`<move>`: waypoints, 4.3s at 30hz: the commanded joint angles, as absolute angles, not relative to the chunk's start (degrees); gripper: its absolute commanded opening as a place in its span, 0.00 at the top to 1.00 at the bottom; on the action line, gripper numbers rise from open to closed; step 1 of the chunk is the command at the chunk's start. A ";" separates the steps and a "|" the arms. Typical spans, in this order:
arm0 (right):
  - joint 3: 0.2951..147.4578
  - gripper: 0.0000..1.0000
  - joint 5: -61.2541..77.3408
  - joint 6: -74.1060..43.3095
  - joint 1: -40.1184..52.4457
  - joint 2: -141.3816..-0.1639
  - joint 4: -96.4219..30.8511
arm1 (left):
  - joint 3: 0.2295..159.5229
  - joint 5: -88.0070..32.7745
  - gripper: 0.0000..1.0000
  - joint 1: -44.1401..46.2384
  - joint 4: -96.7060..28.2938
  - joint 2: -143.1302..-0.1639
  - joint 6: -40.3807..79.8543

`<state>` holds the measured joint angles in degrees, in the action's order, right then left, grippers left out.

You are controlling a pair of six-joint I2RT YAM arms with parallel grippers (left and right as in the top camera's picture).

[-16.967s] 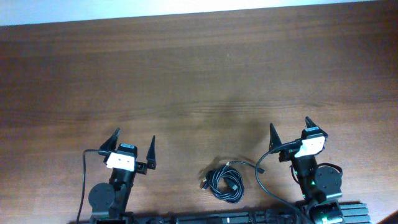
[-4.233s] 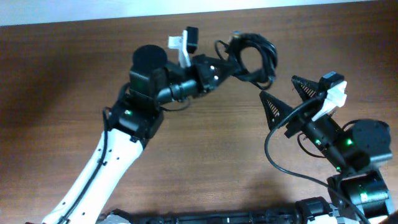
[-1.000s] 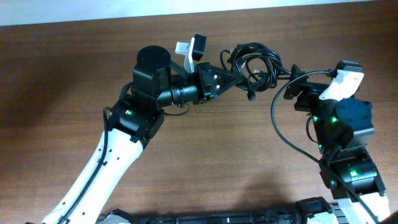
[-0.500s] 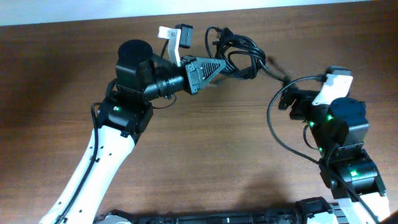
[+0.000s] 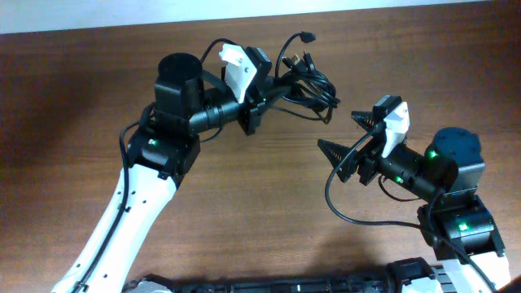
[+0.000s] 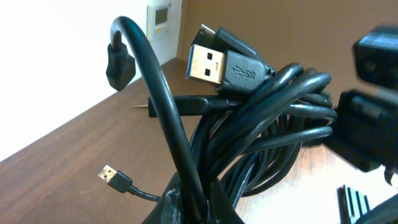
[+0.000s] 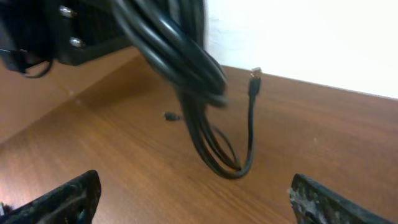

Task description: Untangle cables

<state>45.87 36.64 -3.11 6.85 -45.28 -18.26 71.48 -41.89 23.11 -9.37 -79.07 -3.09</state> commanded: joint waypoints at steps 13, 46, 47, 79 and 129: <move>46.44 0.53 40.51 -1.89 6.68 -44.99 -14.96 | 72.10 -51.70 1.00 23.09 -12.84 -78.19 -8.71; 48.82 0.33 36.77 10.28 6.68 -45.12 -6.20 | 72.10 -34.92 1.00 27.66 -12.38 -75.20 -23.70; 48.82 0.33 36.77 10.31 6.68 -45.30 -6.35 | 72.10 -34.92 1.00 28.97 -10.98 -75.18 -23.70; 48.82 0.96 44.60 10.09 6.74 -45.47 -21.69 | 72.10 -26.85 1.00 31.53 7.38 -75.20 20.12; 48.82 0.01 47.03 3.75 6.72 -45.43 -12.29 | 72.10 -23.16 1.00 32.49 -3.95 -75.18 0.30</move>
<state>47.88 50.65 4.45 6.59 -45.54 -11.20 71.79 -29.02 32.12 -5.02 -75.55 -3.55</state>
